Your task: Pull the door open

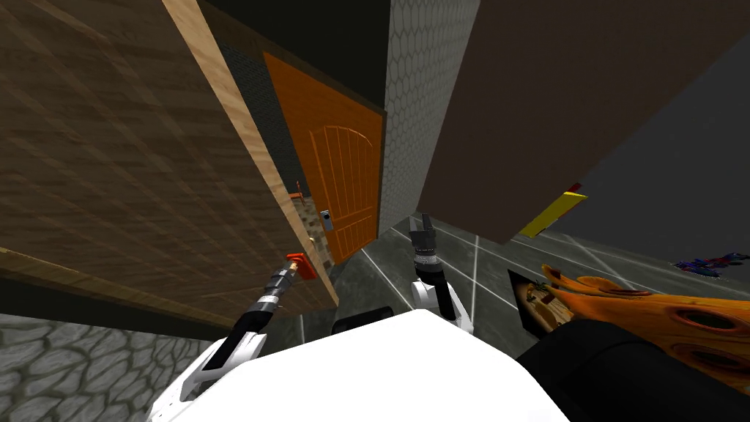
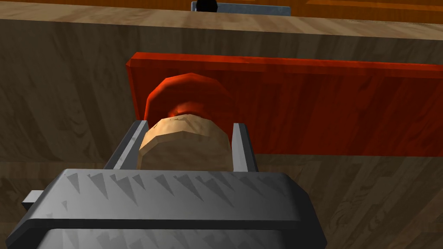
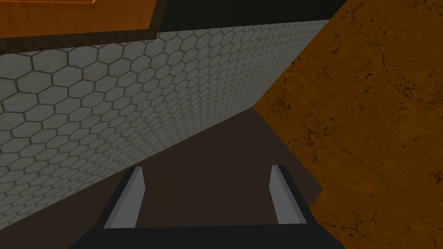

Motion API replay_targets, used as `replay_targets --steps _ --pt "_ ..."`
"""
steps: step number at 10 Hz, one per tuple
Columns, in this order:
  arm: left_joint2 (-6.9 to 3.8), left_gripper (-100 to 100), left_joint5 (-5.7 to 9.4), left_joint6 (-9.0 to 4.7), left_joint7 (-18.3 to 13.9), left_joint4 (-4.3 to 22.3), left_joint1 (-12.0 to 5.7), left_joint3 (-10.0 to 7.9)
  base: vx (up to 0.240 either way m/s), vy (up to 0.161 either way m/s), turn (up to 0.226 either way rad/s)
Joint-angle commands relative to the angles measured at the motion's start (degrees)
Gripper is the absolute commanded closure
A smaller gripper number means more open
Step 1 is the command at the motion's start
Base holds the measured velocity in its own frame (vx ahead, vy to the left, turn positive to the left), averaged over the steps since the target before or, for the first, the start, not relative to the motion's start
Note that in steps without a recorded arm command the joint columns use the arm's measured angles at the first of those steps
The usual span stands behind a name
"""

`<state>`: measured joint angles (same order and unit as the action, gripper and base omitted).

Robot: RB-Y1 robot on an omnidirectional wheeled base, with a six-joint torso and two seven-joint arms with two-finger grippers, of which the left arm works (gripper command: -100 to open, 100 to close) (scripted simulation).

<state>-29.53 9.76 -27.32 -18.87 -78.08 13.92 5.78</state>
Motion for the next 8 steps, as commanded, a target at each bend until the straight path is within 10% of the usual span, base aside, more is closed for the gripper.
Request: replay_targets --steps 1,8 --pt "-1.21 100 0.06 -1.57 -0.9 0.0 0.77 0.61 -0.239 0.076 -0.177" --pt "-6.16 100 0.46 -6.72 -4.2 -0.8 4.21 2.78 -0.199 0.091 -0.127"
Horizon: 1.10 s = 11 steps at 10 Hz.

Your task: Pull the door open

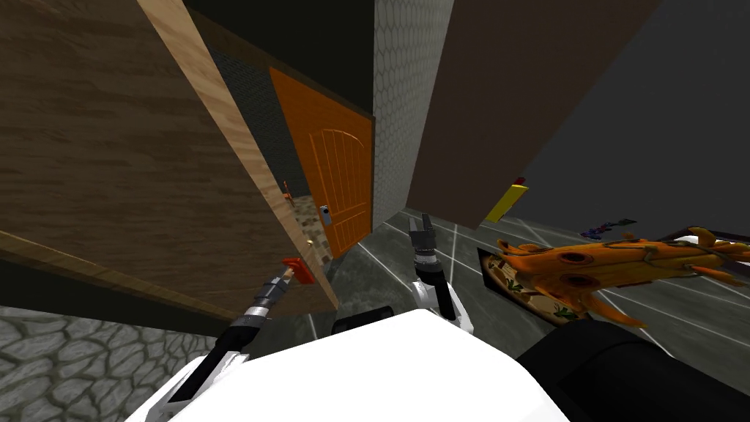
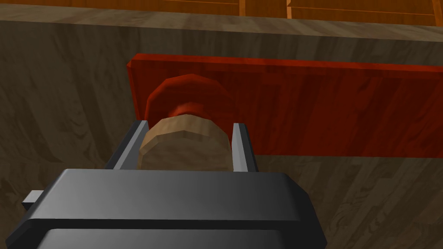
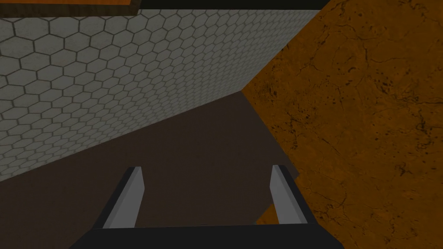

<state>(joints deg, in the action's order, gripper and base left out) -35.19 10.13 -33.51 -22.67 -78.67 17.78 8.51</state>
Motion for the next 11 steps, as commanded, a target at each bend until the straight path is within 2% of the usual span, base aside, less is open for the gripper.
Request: replay_targets --steps 1,2,5,6,8,11 --pt "0.00 100 0.00 0.00 0.0 0.0 0.00 0.00 -0.078 0.034 -0.024" --pt "-1.08 100 -0.03 -1.68 -0.8 0.4 0.80 0.52 -0.155 0.051 -0.103" --pt "-3.39 100 0.01 -5.13 -2.3 1.1 2.22 1.28 -0.206 0.105 -0.161" --pt "-3.81 100 0.01 -5.76 -2.6 1.3 2.48 1.42 -0.167 0.083 -0.091" --pt "-5.41 100 0.04 -8.14 -3.7 1.8 3.45 1.94 -0.182 0.070 -0.102" --pt "-6.89 100 0.06 -10.35 -4.7 2.2 4.36 2.43 -0.152 0.068 -0.087"
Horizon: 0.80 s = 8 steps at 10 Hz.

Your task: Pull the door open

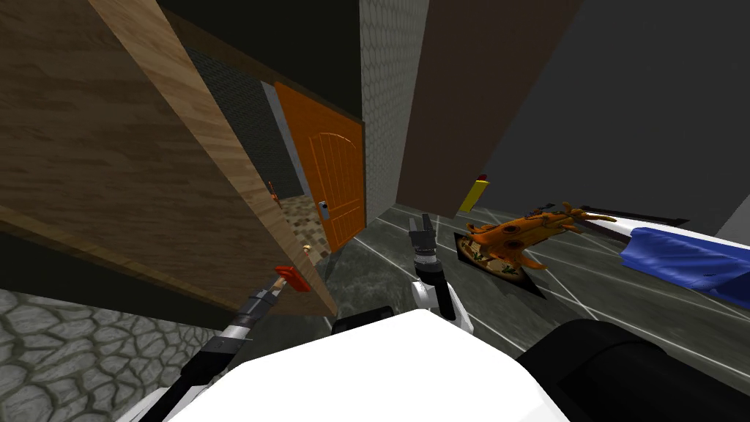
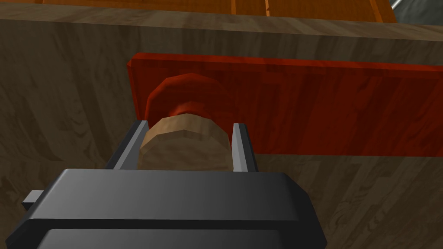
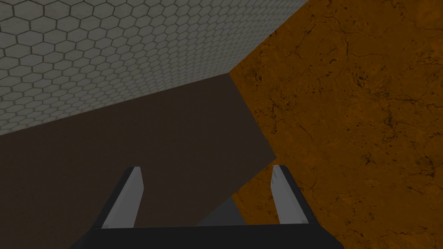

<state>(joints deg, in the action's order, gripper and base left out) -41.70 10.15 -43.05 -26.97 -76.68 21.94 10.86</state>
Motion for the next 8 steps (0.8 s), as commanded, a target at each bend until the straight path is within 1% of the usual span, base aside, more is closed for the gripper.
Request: replay_targets --steps 1,2,3,5,8 --pt "0.00 100 0.00 0.00 0.0 0.0 0.00 0.00 -0.070 0.025 -0.014" --pt "-0.22 100 -0.18 -2.07 -0.2 1.2 0.49 0.18 0.012 -0.010 -0.019" --pt "-0.28 100 -0.24 -2.73 -0.3 1.5 0.62 0.22 0.030 -0.020 -0.007" --pt "-0.44 100 -0.39 -4.62 -0.5 2.6 1.00 0.32 0.045 -0.024 -0.017" --pt "-0.73 100 -0.65 -8.04 -0.8 4.5 1.69 0.52 0.049 -0.025 -0.022"
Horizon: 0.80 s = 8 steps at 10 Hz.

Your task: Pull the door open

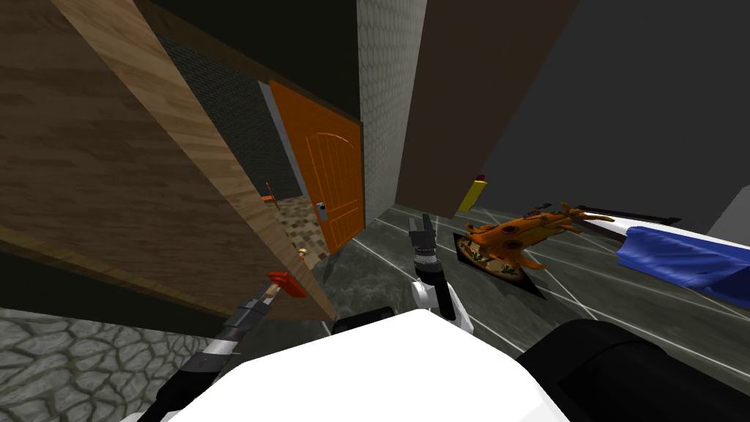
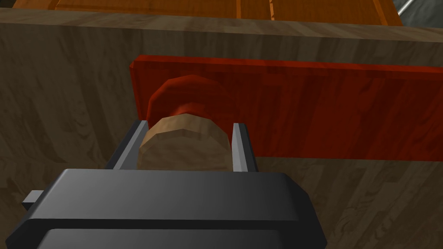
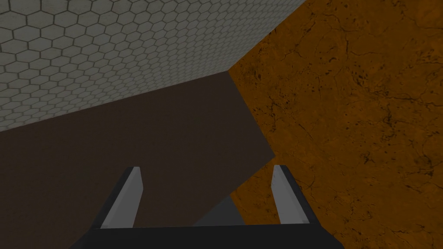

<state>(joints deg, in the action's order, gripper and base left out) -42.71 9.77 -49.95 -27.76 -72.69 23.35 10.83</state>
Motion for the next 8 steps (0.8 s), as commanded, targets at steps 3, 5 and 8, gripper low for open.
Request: replay_targets --steps 3,5,8 --pt "-0.09 100 -0.60 -5.23 -0.4 2.8 1.13 0.78 0.050 -0.025 -0.024" --pt "-0.37 100 -0.84 -8.30 -0.7 4.5 1.79 0.94 0.047 -0.026 -0.019" --pt "-0.67 100 -1.09 -11.49 -1.0 6.3 2.49 1.12 0.036 -0.019 -0.018"
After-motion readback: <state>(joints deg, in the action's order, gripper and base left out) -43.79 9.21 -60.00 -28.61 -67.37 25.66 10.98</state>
